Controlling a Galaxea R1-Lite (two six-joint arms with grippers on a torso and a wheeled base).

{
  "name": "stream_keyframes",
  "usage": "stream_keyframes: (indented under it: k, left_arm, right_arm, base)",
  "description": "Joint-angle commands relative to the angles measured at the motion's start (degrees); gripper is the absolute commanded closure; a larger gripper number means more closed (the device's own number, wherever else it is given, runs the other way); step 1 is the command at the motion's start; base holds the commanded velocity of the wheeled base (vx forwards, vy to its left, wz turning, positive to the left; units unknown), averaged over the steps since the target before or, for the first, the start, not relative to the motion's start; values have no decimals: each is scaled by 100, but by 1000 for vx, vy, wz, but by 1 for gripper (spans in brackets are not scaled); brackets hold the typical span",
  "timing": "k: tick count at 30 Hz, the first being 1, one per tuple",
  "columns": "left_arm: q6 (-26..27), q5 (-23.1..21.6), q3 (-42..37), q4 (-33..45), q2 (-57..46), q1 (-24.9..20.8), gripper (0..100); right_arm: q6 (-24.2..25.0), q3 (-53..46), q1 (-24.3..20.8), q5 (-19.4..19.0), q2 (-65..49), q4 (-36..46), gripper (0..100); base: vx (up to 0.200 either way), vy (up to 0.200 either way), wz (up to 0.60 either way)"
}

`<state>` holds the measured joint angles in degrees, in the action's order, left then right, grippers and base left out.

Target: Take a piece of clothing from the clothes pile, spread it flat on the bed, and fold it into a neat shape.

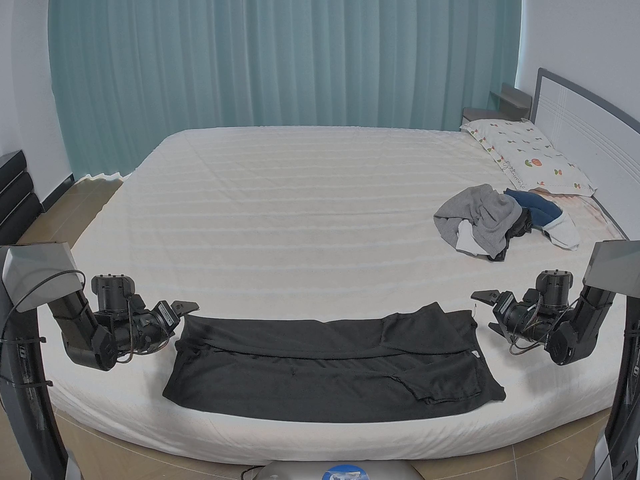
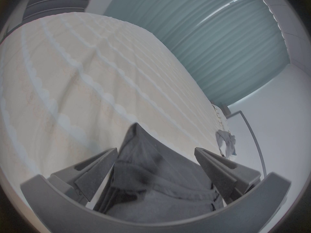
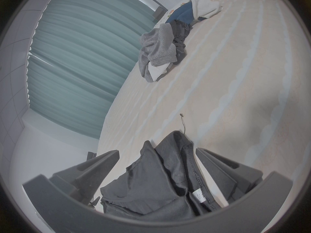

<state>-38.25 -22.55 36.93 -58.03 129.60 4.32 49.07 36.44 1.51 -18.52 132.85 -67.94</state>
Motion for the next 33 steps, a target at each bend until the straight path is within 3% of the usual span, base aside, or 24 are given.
stream_keyframes:
  k: [1, 10, 15, 21, 33]
  left_arm:
    - [99, -100, -388, 2, -602, -106, 0]
    - [81, 40, -731, -7, -655, -862, 0]
    - [90, 638, -625, -42, -189, -1258, 0]
    - [125, 849, -449, -33, 39, -1284, 0]
    - [222, 1781, 34, 2, 523, -1170, 0]
  right_arm:
    - [6, -75, -28, -12, -23, -18, 0]
    - [6, -75, -37, -12, -14, -18, 0]
    - [-2, -75, -46, -3, -5, -18, 0]
    - [-2, -75, -160, 6, -5, -18, 0]
    - [-11, -84, -213, 32, -14, -18, 0]
  base:
    - [0, 0, 0]
    - [0, 0, 0]
    - [0, 0, 0]
    - [0, 0, 0]
    - [0, 0, 0]
